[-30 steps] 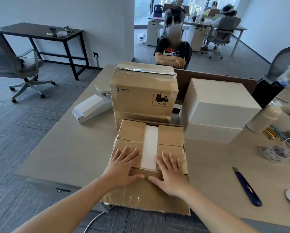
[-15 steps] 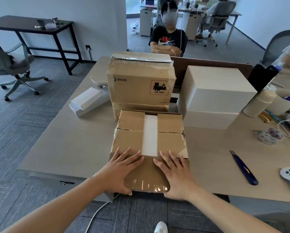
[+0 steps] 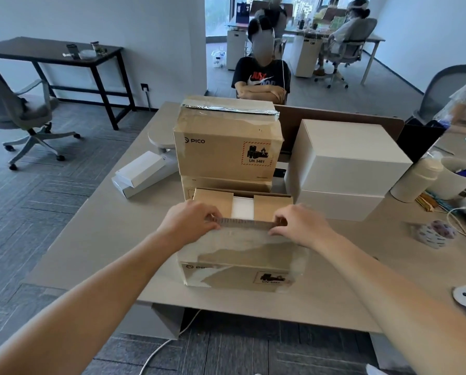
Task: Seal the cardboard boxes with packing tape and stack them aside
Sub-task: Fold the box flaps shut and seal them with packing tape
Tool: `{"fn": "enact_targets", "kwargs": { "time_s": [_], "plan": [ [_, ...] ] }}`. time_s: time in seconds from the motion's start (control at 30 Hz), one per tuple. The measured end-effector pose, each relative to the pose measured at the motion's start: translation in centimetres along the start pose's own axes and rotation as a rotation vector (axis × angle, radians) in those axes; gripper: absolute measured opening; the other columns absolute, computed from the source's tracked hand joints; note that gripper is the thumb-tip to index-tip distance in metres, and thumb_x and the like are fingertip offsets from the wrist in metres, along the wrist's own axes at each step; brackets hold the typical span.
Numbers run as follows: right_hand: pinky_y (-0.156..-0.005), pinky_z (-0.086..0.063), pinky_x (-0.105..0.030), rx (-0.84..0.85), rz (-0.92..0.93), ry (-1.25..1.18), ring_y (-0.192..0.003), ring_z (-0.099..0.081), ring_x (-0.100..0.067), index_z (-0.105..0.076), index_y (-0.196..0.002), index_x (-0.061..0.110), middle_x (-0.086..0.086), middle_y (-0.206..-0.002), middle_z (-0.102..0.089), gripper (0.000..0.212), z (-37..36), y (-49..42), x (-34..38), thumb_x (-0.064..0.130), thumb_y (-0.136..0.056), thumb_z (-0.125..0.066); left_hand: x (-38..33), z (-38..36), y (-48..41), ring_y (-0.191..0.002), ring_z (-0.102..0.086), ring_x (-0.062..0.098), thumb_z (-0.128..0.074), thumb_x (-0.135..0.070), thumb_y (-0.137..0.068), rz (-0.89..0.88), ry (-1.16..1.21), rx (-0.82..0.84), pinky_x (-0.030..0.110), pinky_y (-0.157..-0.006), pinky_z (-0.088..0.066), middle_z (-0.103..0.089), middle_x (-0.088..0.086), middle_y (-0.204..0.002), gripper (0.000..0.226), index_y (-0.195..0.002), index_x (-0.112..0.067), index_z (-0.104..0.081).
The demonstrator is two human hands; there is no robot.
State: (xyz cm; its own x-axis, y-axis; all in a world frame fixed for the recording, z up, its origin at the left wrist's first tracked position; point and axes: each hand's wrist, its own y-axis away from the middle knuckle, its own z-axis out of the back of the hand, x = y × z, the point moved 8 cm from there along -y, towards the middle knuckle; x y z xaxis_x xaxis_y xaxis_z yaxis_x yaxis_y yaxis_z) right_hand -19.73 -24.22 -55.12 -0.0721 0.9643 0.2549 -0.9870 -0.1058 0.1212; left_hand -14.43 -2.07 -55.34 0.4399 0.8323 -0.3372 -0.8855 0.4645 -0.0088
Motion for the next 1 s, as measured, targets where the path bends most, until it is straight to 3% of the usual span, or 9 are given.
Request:
{"fn": "enact_targets", "kwargs": {
  "time_s": [0.13, 0.33, 0.4, 0.47, 0.6, 0.67, 0.73, 0.87, 1.0],
  "plan": [
    [-0.058, -0.038, -0.020, -0.023, -0.048, -0.059, -0.076, -0.054, -0.005, -0.056, -0.095, 0.032, 0.012, -0.087, -0.061, 0.014, -3.4, -0.8, -1.1, 0.046, -0.095, -0.055, 1.6, -3.1, -1.6, -0.107, -0.064, 0.022, -0.064, -0.042, -0.093, 0.054, 0.084, 0.045, 0.032, -0.091, -0.051, -0.070, -0.001, -0.121, 0.036, -0.128, -0.037, -0.065],
    [-0.069, -0.049, -0.027, 0.203, -0.102, -0.177, -0.084, -0.058, -0.010, -0.052, -0.099, 0.032, 0.009, -0.095, -0.061, 0.014, -8.1, -1.0, -3.3, 0.045, -0.094, -0.054, 2.8, -8.5, -2.5, -0.112, -0.060, 0.013, -0.064, -0.040, -0.095, 0.069, 0.193, 0.340, 0.023, -0.095, -0.045, -0.067, -0.012, -0.126, 0.032, -0.127, -0.039, -0.066],
    [-0.067, -0.042, -0.025, 0.196, -0.063, -0.175, -0.087, -0.056, -0.010, -0.048, -0.106, 0.031, 0.011, -0.100, -0.059, 0.019, -8.8, -0.4, -3.5, 0.046, -0.094, -0.053, 3.1, -9.8, -1.9, -0.119, -0.052, 0.010, -0.058, -0.033, -0.099, 0.024, 0.235, 0.357, 0.029, -0.105, -0.039, -0.062, -0.017, -0.127, 0.030, -0.128, -0.042, -0.063],
    [-0.080, -0.039, -0.026, 0.075, 0.021, -0.082, -0.105, -0.050, -0.013, -0.046, -0.117, 0.031, 0.010, -0.116, -0.052, 0.030, -8.9, 0.2, -3.8, 0.051, -0.095, -0.049, 3.4, -9.7, -1.6, -0.132, -0.031, 0.008, -0.050, -0.027, -0.102, -0.034, 0.139, 0.279, 0.033, -0.114, -0.023, -0.047, -0.022, -0.136, 0.037, -0.133, -0.046, -0.057],
    [-0.117, -0.016, -0.039, 0.047, 0.015, 0.025, -0.146, -0.004, -0.014, -0.020, -0.148, 0.039, 0.016, -0.157, -0.009, 0.060, -10.5, 0.9, -5.7, 0.066, -0.094, -0.015, 4.6, -9.3, -1.8, -0.149, -0.006, 0.010, -0.060, -0.036, -0.096, -0.054, 0.057, 0.209, 0.039, -0.120, -0.007, -0.021, -0.027, -0.157, 0.058, -0.146, -0.050, -0.033],
    [-0.120, 0.005, -0.042, 0.030, -0.034, -0.013, -0.145, 0.025, -0.009, 0.006, -0.152, 0.042, 0.020, -0.158, 0.021, 0.070, -10.9, 0.9, -6.2, 0.069, -0.089, -0.002, 5.8, -8.9, -2.2, -0.150, -0.005, 0.009, -0.061, -0.065, -0.083, -0.032, 0.078, 0.211, 0.041, -0.119, -0.010, -0.017, -0.030, -0.156, 0.072, -0.147, -0.051, -0.031],
    [-0.117, 0.017, -0.042, 0.006, -0.099, -0.015, -0.140, 0.037, -0.009, 0.024, -0.147, 0.044, 0.021, -0.152, 0.035, 0.067, -11.0, 0.6, -6.4, 0.067, -0.089, 0.001, 7.4, -8.2, -2.8, -0.150, -0.005, 0.008, -0.047, -0.092, -0.062, 0.006, 0.098, 0.205, 0.047, -0.119, -0.014, -0.011, -0.034, -0.153, 0.096, -0.147, -0.051, -0.030],
    [-0.119, 0.015, -0.040, -0.034, -0.268, -0.126, -0.144, 0.029, -0.010, 0.024, -0.149, 0.034, 0.012, -0.156, 0.031, 0.066, -11.6, -0.2, -7.4, 0.058, -0.098, -0.010, 10.4, -9.9, -2.8, -0.151, 0.006, 0.010, -0.059, -0.069, -0.080, 0.086, 0.170, 0.267, 0.048, -0.124, -0.012, 0.005, -0.031, -0.156, 0.093, -0.152, -0.049, -0.002],
    [-0.122, 0.000, -0.038, -0.101, -0.408, -0.250, -0.149, 0.015, -0.013, 0.010, -0.155, 0.023, 0.004, -0.162, 0.019, 0.069, -11.4, -0.8, -8.5, 0.053, -0.101, -0.020, 11.2, -11.5, -1.2, -0.150, -0.012, 0.007, -0.034, -0.065, -0.095, 0.185, 0.496, 0.184, 0.034, -0.124, -0.015, -0.008, -0.020, -0.161, 0.068, -0.153, -0.048, -0.003]
  ]
}}
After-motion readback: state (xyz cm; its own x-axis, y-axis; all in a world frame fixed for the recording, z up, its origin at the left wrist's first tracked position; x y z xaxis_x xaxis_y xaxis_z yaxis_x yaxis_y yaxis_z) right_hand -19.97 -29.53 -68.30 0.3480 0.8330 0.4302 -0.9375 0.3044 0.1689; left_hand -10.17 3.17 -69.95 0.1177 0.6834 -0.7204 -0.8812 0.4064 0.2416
